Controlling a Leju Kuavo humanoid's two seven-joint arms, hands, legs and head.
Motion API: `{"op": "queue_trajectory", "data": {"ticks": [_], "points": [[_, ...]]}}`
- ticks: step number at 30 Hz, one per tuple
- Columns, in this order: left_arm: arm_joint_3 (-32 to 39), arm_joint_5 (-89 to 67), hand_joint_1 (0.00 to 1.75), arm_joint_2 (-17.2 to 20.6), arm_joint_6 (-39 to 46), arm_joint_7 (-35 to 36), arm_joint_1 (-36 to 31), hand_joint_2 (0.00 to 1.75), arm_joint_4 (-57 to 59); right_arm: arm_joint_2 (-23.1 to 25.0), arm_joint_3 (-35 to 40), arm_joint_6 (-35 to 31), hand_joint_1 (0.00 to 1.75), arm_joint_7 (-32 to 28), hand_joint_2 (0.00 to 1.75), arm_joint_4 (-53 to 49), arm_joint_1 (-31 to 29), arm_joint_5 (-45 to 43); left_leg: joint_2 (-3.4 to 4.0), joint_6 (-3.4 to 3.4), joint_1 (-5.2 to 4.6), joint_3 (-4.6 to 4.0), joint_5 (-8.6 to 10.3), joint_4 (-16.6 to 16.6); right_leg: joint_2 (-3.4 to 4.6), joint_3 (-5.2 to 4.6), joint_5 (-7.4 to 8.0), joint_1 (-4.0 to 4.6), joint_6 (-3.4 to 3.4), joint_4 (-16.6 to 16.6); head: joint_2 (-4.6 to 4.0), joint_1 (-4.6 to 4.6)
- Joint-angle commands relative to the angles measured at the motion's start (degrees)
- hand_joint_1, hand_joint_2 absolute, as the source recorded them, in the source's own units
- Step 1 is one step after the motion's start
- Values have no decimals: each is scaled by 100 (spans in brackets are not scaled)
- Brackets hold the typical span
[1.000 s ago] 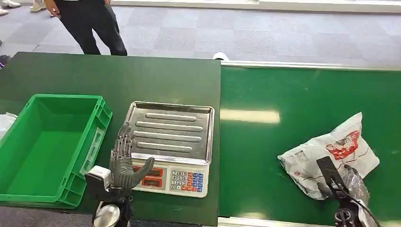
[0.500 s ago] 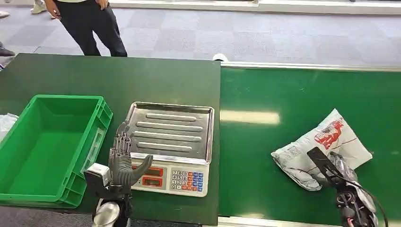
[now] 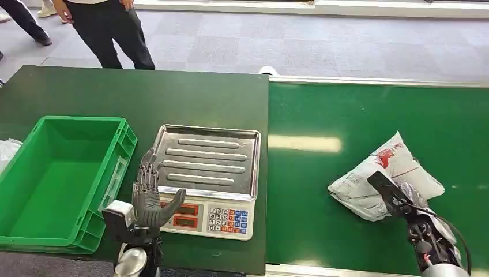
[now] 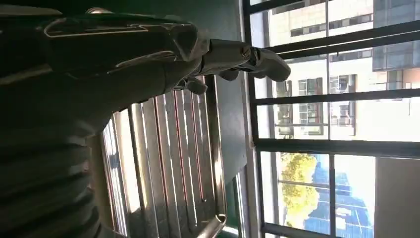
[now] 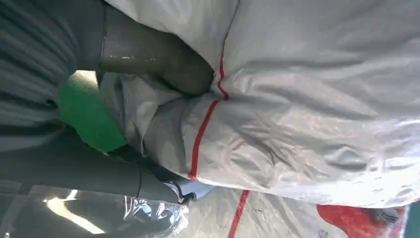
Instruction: Moved the parcel from conveyor to table for the left to box.
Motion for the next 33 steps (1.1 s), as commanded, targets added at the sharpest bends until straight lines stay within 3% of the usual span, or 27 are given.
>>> {"op": "queue_trajectory", "data": {"ticks": [1, 5, 13, 17, 26, 33], "points": [[-58, 27, 0, 157, 121, -21, 279, 175, -133, 340, 430, -736, 175, -450, 175, -271, 73, -722, 19, 14, -5, -6, 7, -14, 13, -14, 12, -1, -14, -11, 0, 0], [-68, 15, 0, 158, 162, -83, 392, 175, -216, 524, 136, -1181, 175, -882, 175, -1065, 371, -1316, 14, 9, -5, -11, 2, -10, 11, -18, 6, -2, -14, -4, 0, 0], [-193, 77, 0, 125, 55, -238, 125, 175, 159, 721, -257, -1865, 175, -1877, 175, -3674, 1497, -2462, -20, 9, -8, -47, 2, -5, -21, -42, -4, -6, -9, 2, 0, -2], [-194, 80, 0, 119, 54, -238, 93, 175, 190, 707, -249, -1860, 175, -1867, 175, -3776, 1518, -2467, -29, 12, -10, -53, 2, -5, -22, -50, -4, -7, -9, 3, 0, 0], [-180, 182, 0, 26, -68, -238, -52, 175, 225, 908, 34, -2963, 175, -2851, 175, -5163, 1662, -2737, -22, 6, -9, -68, 3, -1, -17, -69, -3, -8, -5, 7, 0, -2], [-218, 195, 0, 24, -101, -238, -119, 175, 285, 933, 421, -3058, 175, -2929, 175, -5082, 1540, -2656, -6, 22, -13, -48, 5, -13, -7, -55, 5, -7, -19, -7, 0, 0]]}}
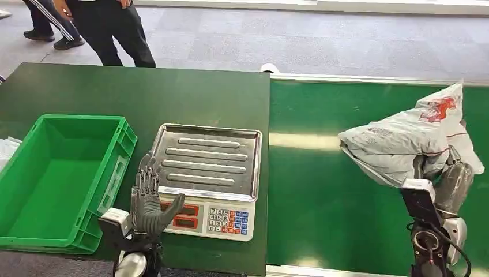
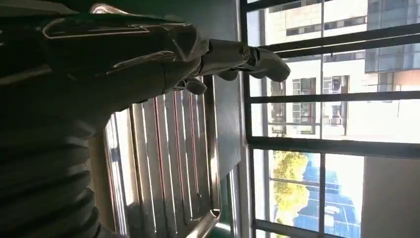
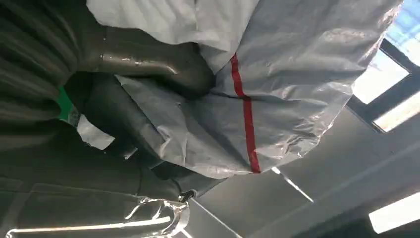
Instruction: Moved the parcel from conveyor to table for the left to box.
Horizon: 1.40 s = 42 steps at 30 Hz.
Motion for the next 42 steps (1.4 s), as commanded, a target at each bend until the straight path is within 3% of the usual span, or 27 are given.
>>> {"op": "queue_trajectory", "data": {"ticks": [1, 11, 18, 26, 32, 34, 38, 42], "points": [[-100, 31, 0, 31, -42, 4, -210, 175, 373, 173, 600, -87, 175, -146, 175, -322, -227, 169, 18, 11, -8, 11, 1, -8, 13, 2, 5, -4, -11, -3, 0, 0], [-191, 112, 0, -17, -117, 4, -401, 175, 533, 304, 2562, 296, 175, 246, 175, 1285, -1290, 1689, 58, 12, -4, 16, 3, -12, 44, -2, 14, 1, -17, -5, 0, 0], [-239, 87, 0, -49, -103, 4, -458, 175, 614, 225, 2827, 211, 175, 325, 175, 1481, -1356, 1863, 27, 10, -3, 4, 4, -5, 15, 0, 4, 0, -8, -2, 0, 2], [-440, 80, 0, -73, -139, 4, -663, 175, 854, 320, 4200, 150, 175, 566, 175, 2667, -2251, 2570, 32, 12, -7, 0, 5, -3, 27, -9, 9, -3, -12, 3, 0, 0], [-522, 132, 0, -34, -140, 4, -756, 175, 968, 617, 5069, -234, 175, 651, 175, 3198, -2772, 2990, 41, 16, -8, 8, 7, -8, 33, -7, 9, -3, -15, 0, 0, 2], [-526, 140, 0, -33, -135, 4, -776, 175, 988, 672, 5137, -226, 175, 703, 175, 3243, -2861, 2997, 36, 13, -6, -1, 7, -3, 32, -13, 7, -3, -10, 5, 0, 0], [-518, 184, 0, -21, -98, 4, -802, 175, 982, 739, 5446, -918, 175, 614, 175, 3094, -2968, 3252, 30, 14, -7, -2, 10, -4, 21, -13, 6, -3, -13, 6, 0, 2], [-517, 187, 0, -19, -99, 4, -803, 175, 982, 763, 5464, -912, 175, 630, 175, 3082, -2968, 3257, 19, 12, -4, -7, 10, -2, 14, -13, 5, -1, -10, 5, 0, 0]]}}
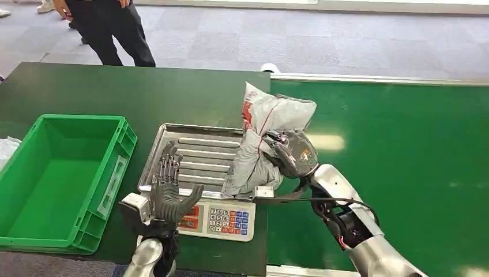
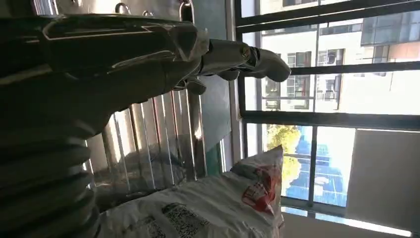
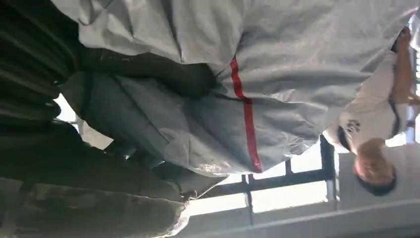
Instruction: Moved the parcel from conveyor to table for the left to box.
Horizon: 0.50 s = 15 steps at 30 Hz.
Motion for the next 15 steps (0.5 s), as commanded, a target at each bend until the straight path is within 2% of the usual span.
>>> {"op": "queue_trajectory", "data": {"ticks": [1, 6, 10, 12, 15], "points": [[-111, 53, 0, 129, 12, 4, -198, 175, 397, 235, 763, -304, 175, -6, 175, 538, -575, 94, 12, 6, -4, 7, -1, -3, 9, 1, 1, -2, -8, 1, 0, 0], [-111, 53, 0, 130, 13, 4, -195, 175, 394, 223, 767, -319, 175, 1, 175, 535, -557, 99, 6, 9, -7, 8, 0, -4, 5, 2, 1, -4, -8, 1, 0, 0], [-128, 68, 0, 118, 1, 4, -240, 175, 451, 318, 909, -689, 175, -99, 175, 507, -596, 161, 2, 7, -5, 5, 0, -3, 2, 1, 0, -3, -8, 2, 0, 0], [-125, 73, 0, 105, 15, 4, -279, 175, 486, 479, 1003, -432, 175, -89, 175, 706, -693, 8, 9, 7, -6, 5, -1, -1, 8, -2, 1, -4, -10, 4, 0, 0], [-95, 98, 0, 121, 3, 4, -256, 175, 402, 646, 1116, 515, 175, 97, 175, 1210, -787, -180, 19, 7, -5, 10, -2, -4, 15, 0, 2, -2, -11, 2, 0, -2]]}}
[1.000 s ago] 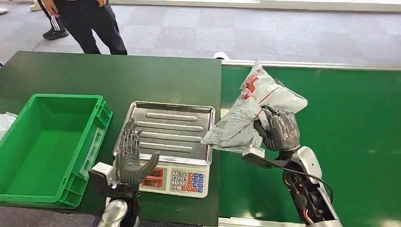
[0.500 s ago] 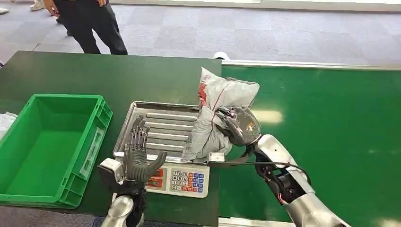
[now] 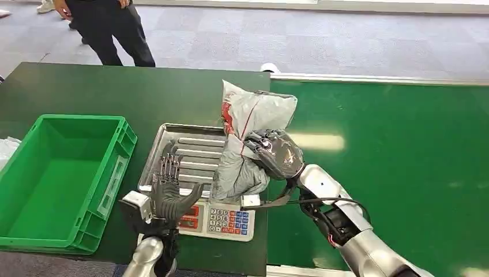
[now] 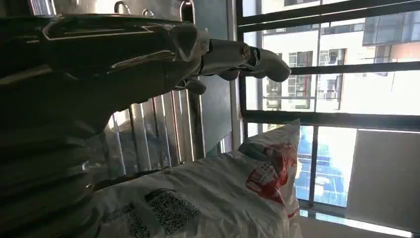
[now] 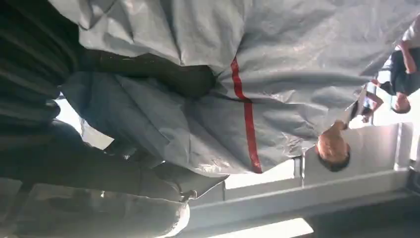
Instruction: Moved the parcel from conveyor to table for the left to box.
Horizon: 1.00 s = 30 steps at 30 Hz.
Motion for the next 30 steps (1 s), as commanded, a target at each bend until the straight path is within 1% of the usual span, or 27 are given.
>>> {"op": "queue_trajectory", "data": {"ticks": [1, 2, 3, 5, 6, 9, 13, 14, 16, 19, 20, 21, 22, 23, 24, 29, 30], "points": [[-92, 57, 0, 132, 5, 2, -190, 175, 336, 499, 629, 1643, 175, 328, 175, 1383, -672, -400, 16, 6, -4, 7, 0, -3, 9, -2, 2, -1, -8, 2, 0, -2], [-95, 55, 0, 138, -10, 2, -194, 175, 356, 522, 706, 1942, 175, 457, 175, 1634, -747, -379, 19, 9, -4, 13, 1, -6, 11, 3, 3, -1, -13, -1, 0, 0], [-104, 49, 0, 130, -65, 2, -218, 175, 413, 523, 775, 2569, 175, 537, 175, 2019, -837, -469, 14, 8, -2, 13, 0, -5, 7, 4, 2, 1, -9, -2, 0, -2], [-114, 65, 0, 109, -114, 2, -251, 175, 465, 483, 849, 2833, 175, 497, 175, 2314, -883, -479, 9, 13, -5, 17, 4, -9, 1, 9, 4, -1, -11, -6, 0, 0], [-124, 80, 0, 95, -154, 2, -262, 175, 474, 425, 847, 2894, 175, 371, 175, 2375, -866, -533, 0, 11, -5, 13, 5, -8, -6, 10, 2, -2, -7, -5, 0, -2], [-134, 77, 0, 81, -130, 2, -268, 175, 499, 363, 813, 2832, 175, 231, 175, 2391, -803, -617, -3, 7, -3, 11, 2, -4, -4, 11, 0, -1, -5, -4, 0, 0], [-147, 121, 0, 104, -92, 2, -289, 175, 491, 312, 721, 2326, 175, -265, 175, 2073, -689, -807, -4, 8, -3, 36, 6, -10, -13, 32, 1, -1, -9, -10, 0, -2], [-141, 128, 0, 106, -99, 2, -274, 175, 436, 322, 712, 2256, 175, -287, 175, 2016, -701, -812, -11, 12, -3, 36, 13, -17, -21, 34, 6, 1, -15, -16, 0, 0], [-132, 125, 0, 102, -87, 2, -248, 175, 396, 342, 676, 2058, 175, -301, 175, 1873, -734, -816, 7, 8, -2, 31, 6, -5, -2, 24, 4, 0, -8, -6, 0, -2], [-134, 125, 0, 101, -86, 2, -245, 175, 393, 359, 678, 2094, 175, -301, 175, 1864, -764, -817, 13, 8, -4, 32, 4, -5, 3, 24, 3, -2, -9, -5, 0, 0], [-130, 126, 0, 99, -81, 2, -242, 175, 392, 335, 627, 1907, 175, -329, 175, 1762, -724, -834, 12, 12, -6, 33, 6, -10, 1, 23, 6, -2, -14, -8, 0, 0], [-123, 125, 0, 86, -67, 2, -241, 175, 387, 340, 540, 1569, 164, -402, 175, 1650, -662, -854, 9, 9, -4, 33, 4, -6, 0, 25, 3, -1, -10, -5, 0, 0], [-116, 128, 0, 77, -61, 2, -243, 175, 385, 349, 479, 1321, 3, -455, 175, 1547, -604, -864, 9, 7, -2, 33, 2, -4, 1, 26, 2, 0, -9, -5, 0, 0], [-118, 126, 0, 72, -61, 2, -248, 175, 391, 361, 438, 1278, 0, -481, 175, 1477, -568, -890, 9, 12, -4, 35, 3, -8, 0, 27, 3, -1, -13, -8, 0, 0], [-118, 123, 0, 65, -58, 2, -260, 175, 399, 358, 306, 1114, 0, -572, 175, 1269, -476, -994, 12, 9, -3, 36, 2, -7, 3, 27, 3, 0, -11, -7, 0, 0], [-115, 124, 0, 61, -57, 2, -269, 175, 406, 351, 260, 1114, 0, -586, 175, 1177, -447, -1032, 14, 10, -6, 26, 3, -5, 4, 15, 4, -2, -13, -2, 0, -2], [-106, 126, 0, 59, -45, 2, -271, 175, 410, 350, 40, 1099, 0, -737, 175, 955, -340, -1289, 14, 9, -4, 24, 3, -4, 4, 14, 4, -1, -11, -3, 0, 2]]}}
